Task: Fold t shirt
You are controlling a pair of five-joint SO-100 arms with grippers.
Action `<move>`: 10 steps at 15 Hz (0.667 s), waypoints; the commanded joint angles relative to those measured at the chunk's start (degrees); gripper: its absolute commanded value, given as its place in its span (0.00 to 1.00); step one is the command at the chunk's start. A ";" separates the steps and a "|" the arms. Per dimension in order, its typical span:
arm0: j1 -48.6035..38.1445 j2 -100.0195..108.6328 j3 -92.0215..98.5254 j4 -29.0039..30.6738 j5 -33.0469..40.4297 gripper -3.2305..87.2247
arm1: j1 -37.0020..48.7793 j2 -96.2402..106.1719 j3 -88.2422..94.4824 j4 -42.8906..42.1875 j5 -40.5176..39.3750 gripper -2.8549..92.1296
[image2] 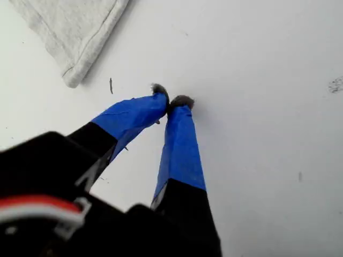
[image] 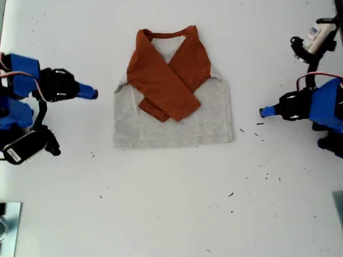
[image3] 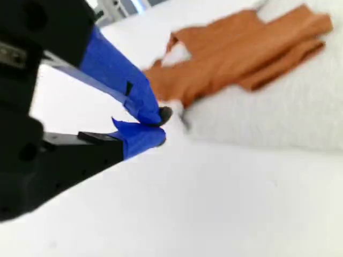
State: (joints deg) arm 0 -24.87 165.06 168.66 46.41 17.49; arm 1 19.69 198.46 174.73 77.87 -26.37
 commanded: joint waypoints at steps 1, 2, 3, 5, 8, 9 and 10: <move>0.26 26.89 15.91 5.80 -4.75 0.03 | 0.53 0.00 2.72 -0.18 1.14 0.07; 2.46 32.78 17.14 8.79 -8.96 0.03 | 0.26 -0.26 2.46 -0.18 2.46 0.07; 2.37 32.17 14.94 9.76 -10.28 0.03 | 0.18 -1.76 1.05 -0.62 3.78 0.06; 5.89 18.46 2.37 8.88 -13.54 0.03 | -0.26 -21.18 -16.08 -2.02 4.39 0.06; 14.68 -20.39 -41.13 23.91 -13.01 0.03 | -2.81 -63.19 -61.08 8.53 0.44 0.07; 18.02 -28.83 -52.38 27.69 -11.16 0.17 | -4.31 -71.72 -73.13 13.18 0.70 0.18; 20.83 -34.19 -59.41 29.27 -9.67 0.30 | -5.98 -79.54 -83.32 18.37 1.49 0.28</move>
State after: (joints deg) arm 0 -8.09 139.92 126.12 73.04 5.98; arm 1 15.64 129.64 111.18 89.47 -25.14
